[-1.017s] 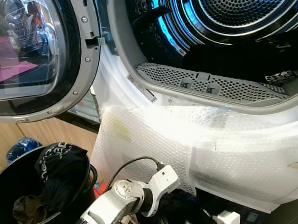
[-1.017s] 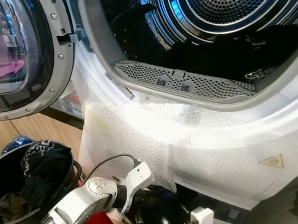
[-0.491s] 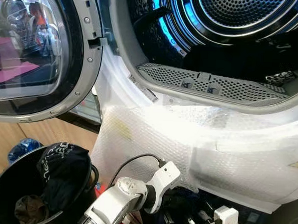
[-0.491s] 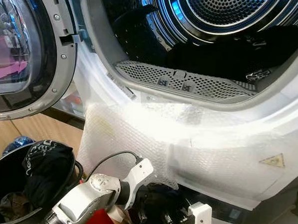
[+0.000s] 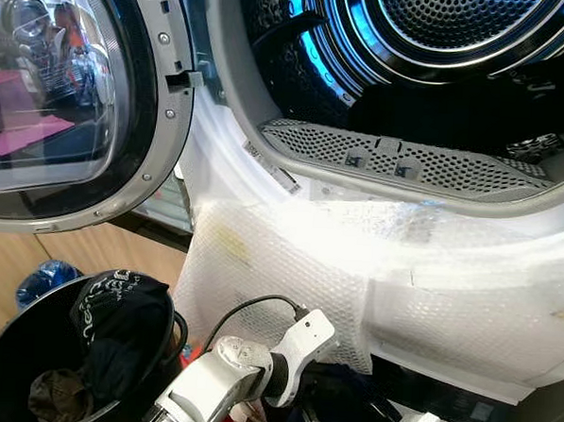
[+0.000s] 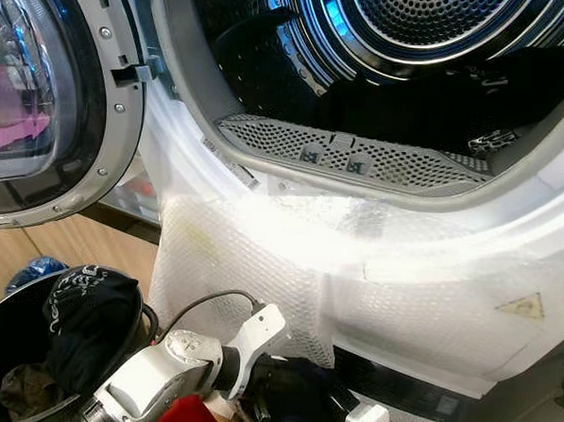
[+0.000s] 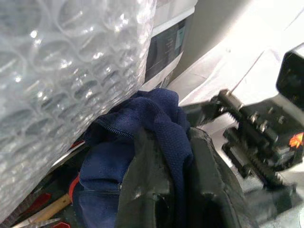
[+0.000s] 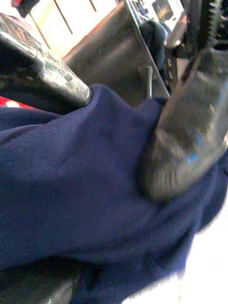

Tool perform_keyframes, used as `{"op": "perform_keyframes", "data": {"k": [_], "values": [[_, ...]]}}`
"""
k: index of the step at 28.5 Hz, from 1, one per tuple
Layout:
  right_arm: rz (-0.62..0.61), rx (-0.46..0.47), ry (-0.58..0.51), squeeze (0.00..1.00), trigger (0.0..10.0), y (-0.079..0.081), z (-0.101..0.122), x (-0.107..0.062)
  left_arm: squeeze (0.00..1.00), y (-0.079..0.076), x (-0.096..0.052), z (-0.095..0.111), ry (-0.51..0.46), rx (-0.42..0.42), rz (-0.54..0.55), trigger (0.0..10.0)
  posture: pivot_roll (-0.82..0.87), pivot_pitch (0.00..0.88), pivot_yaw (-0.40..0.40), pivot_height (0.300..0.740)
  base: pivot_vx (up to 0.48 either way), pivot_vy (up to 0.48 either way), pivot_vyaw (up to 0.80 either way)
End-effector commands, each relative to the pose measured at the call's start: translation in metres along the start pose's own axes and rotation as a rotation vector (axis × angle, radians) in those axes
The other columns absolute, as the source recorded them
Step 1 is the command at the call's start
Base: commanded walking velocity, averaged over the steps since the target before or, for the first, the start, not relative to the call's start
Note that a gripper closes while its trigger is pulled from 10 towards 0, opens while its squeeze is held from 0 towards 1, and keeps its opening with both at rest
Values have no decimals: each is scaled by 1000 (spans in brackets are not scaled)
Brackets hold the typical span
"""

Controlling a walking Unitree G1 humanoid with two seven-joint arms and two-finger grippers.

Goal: Clothes washing

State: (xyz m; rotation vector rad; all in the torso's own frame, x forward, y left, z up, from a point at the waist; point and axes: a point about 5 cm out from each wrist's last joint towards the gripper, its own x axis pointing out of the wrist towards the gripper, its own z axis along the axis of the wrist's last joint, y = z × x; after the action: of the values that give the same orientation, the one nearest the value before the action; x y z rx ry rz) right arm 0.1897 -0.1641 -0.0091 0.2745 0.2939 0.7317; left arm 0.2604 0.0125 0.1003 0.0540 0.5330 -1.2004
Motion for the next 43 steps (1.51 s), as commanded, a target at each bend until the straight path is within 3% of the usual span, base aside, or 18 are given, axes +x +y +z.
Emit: {"op": "perform_keyframes", "data": {"k": [1,4,7,13,17,24,25,32,43], "values": [[-23,-40,21,0,10000,0,-1,6,0,-4,1,6,-22,-16,-18,0,-48,0,116,740,0,0,0],[-138,-102,44,0,10000,-10,-1,12,0,-7,3,14,-44,-38,-34,0,-48,0,117,740,0,0,0],[-173,-88,3,0,10000,-12,4,17,0,-9,6,17,-43,-28,-50,0,-44,0,118,740,0,0,0],[-177,-110,23,0,10000,-12,3,22,0,-12,8,21,-53,-30,-62,0,-37,0,116,740,0,0,0],[-289,-122,34,0,10000,-22,1,25,0,-14,9,24,-57,-38,-65,0,-32,0,115,740,0,0,0],[-344,-104,56,0,10000,-24,-5,24,0,-14,7,30,-79,-43,-67,0,-23,0,117,740,0,0,0],[-338,-93,55,0,0,-24,-6,23,0,-14,7,30,-79,-42,-66,0,-22,0,117,740,0,0,0],[-359,-81,68,0,0,-28,-11,17,0,-12,6,31,-80,-44,-57,0,-18,0,114,740,0,0,0],[-258,-31,76,0,0,-20,-18,14,0,-10,4,31,-81,-46,-44,0,-13,0,112,740,0,0,0]]}}
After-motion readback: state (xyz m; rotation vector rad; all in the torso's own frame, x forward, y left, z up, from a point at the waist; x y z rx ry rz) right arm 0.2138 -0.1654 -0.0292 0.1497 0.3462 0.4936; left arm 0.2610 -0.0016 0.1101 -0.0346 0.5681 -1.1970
